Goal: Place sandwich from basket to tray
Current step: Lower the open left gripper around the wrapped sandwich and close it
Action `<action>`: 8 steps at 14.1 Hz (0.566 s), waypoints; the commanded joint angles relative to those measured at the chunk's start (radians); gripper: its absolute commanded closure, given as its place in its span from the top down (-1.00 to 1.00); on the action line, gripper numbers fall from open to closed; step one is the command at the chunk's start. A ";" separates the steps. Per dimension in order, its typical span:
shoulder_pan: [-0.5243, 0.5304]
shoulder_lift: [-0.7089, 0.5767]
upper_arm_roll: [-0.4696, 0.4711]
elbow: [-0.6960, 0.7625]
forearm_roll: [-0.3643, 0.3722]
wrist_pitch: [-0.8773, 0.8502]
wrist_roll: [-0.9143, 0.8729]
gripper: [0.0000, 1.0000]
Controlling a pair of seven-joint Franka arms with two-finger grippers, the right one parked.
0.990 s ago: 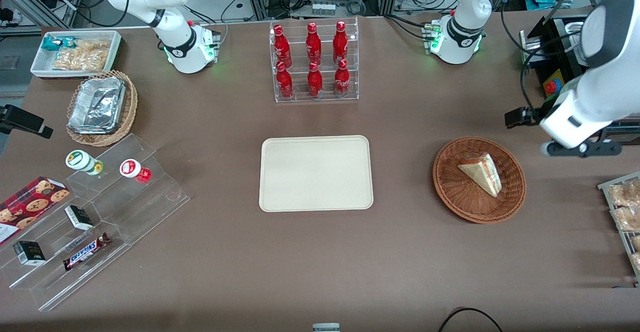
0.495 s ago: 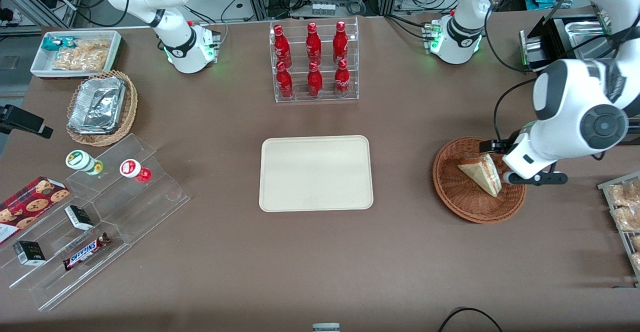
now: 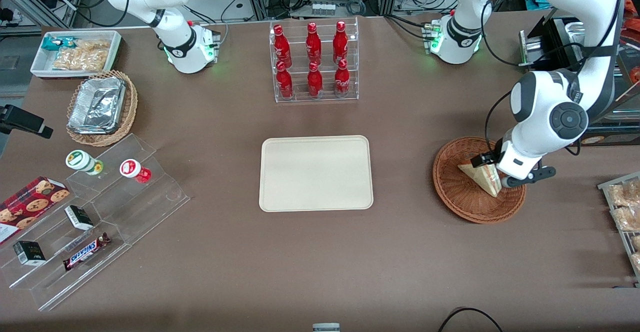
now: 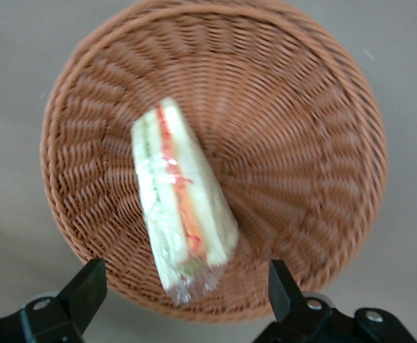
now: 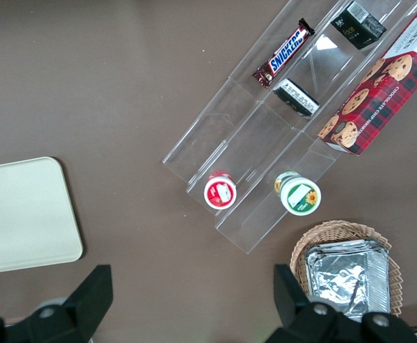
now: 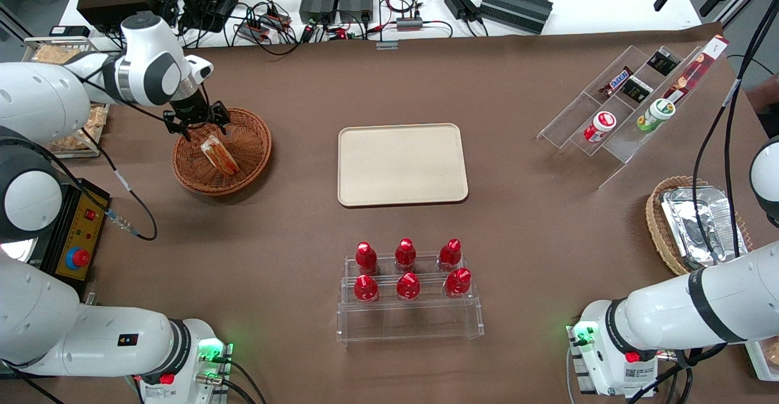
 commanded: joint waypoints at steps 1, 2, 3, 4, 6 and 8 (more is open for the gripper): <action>0.007 -0.033 -0.002 -0.058 0.006 0.047 -0.242 1.00; 0.007 -0.031 -0.002 -0.059 0.004 0.061 -0.331 1.00; 0.006 -0.020 -0.002 -0.062 0.003 0.088 -0.426 1.00; 0.004 -0.008 -0.002 -0.062 0.003 0.110 -0.496 1.00; 0.001 0.024 -0.002 -0.065 0.001 0.150 -0.552 1.00; 0.001 0.043 -0.002 -0.087 0.001 0.190 -0.557 1.00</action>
